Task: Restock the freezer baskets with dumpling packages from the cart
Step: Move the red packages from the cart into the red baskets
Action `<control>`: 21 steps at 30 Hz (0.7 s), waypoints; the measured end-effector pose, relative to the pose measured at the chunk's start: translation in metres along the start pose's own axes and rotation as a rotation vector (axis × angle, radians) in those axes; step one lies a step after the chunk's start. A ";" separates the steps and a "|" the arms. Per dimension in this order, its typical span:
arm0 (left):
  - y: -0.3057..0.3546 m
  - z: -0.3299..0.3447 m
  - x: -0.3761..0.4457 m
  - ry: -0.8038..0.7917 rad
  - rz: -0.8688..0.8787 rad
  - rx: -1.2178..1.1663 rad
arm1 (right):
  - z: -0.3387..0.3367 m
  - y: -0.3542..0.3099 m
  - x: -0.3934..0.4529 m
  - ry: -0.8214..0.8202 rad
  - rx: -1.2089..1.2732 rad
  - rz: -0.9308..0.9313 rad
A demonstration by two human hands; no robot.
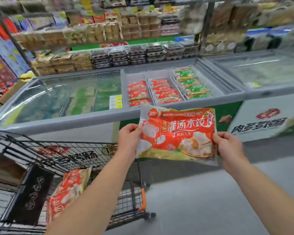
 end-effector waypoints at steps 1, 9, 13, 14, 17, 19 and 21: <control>0.006 0.008 0.001 -0.001 0.011 0.000 | -0.005 -0.004 0.007 0.000 0.013 0.001; 0.051 0.079 0.040 0.080 0.033 -0.074 | -0.039 -0.055 0.086 -0.042 0.066 -0.043; 0.062 0.105 0.085 0.096 0.026 -0.083 | -0.030 -0.066 0.151 -0.073 0.078 -0.036; 0.065 0.109 0.098 0.104 0.030 -0.087 | -0.026 -0.069 0.167 -0.084 0.083 -0.035; 0.074 0.123 0.146 0.102 0.036 -0.089 | -0.013 -0.077 0.220 -0.107 0.074 -0.025; 0.072 0.128 0.183 0.107 0.016 -0.069 | -0.001 -0.083 0.256 -0.129 0.072 -0.011; 0.064 0.129 0.213 0.102 -0.017 -0.051 | 0.012 -0.083 0.285 -0.159 0.067 0.015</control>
Point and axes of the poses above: each hand's wrist, its own x-axis towards the middle knuckle, its own z-axis out of the palm, y = z × x, the point moved 8 cm from there along x, towards the middle knuckle, and after that the axes turned 8 degrees about -y, right-handed, at the moved point
